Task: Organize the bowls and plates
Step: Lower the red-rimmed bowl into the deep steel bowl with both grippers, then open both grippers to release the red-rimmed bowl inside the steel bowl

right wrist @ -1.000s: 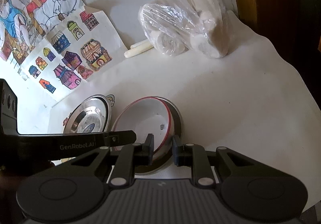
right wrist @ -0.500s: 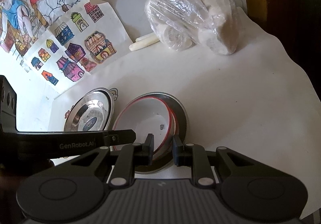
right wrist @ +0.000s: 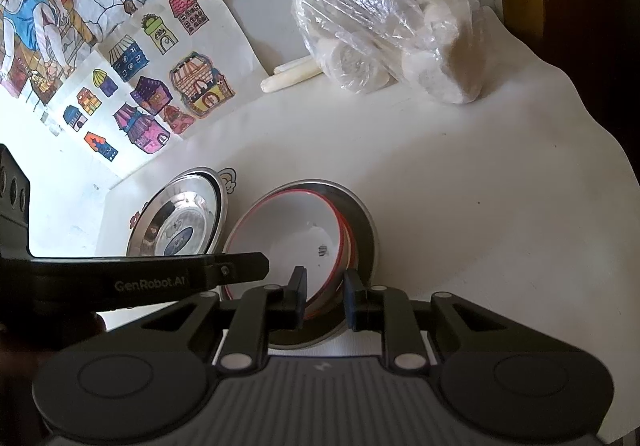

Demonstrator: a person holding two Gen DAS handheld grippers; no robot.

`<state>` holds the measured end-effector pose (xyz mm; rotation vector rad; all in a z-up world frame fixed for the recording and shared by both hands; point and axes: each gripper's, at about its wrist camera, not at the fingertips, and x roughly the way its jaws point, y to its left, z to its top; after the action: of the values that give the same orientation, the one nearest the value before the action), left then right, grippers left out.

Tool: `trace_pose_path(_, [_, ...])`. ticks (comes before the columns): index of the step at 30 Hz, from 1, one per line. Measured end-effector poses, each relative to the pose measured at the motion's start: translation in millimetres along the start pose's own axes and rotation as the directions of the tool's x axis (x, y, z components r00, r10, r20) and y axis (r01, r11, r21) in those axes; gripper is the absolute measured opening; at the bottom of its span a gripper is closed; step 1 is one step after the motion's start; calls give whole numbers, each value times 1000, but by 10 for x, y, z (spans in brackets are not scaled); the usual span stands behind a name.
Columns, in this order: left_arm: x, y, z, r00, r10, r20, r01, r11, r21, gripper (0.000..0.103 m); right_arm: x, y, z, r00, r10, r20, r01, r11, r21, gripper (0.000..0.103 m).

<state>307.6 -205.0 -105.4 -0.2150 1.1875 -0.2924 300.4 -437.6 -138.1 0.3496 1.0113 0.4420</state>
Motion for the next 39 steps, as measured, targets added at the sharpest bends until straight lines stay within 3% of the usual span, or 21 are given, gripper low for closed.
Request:
trace_pose_path(15, [6, -22, -2, 1000, 9, -1, -9, 1000, 4, 20, -2, -2, 5, 1000, 4, -4, -4, 1000, -2, 22])
trace_pose_path(25, [35, -57, -1, 1000, 26, -4, -26, 999, 29, 28, 19, -5, 12, 1000, 12, -16, -12, 1000, -10, 22])
trace_pose_path(36, [42, -40, -8, 1000, 23, -9, -23, 1000, 18, 30, 7, -13, 14, 1000, 13, -7, -13, 1000, -12, 22])
trace_pose_path(39, [28, -32, -15, 1000, 17, -6, -17, 1000, 15, 35, -13, -4, 1, 1000, 10, 0, -10, 1000, -12, 23])
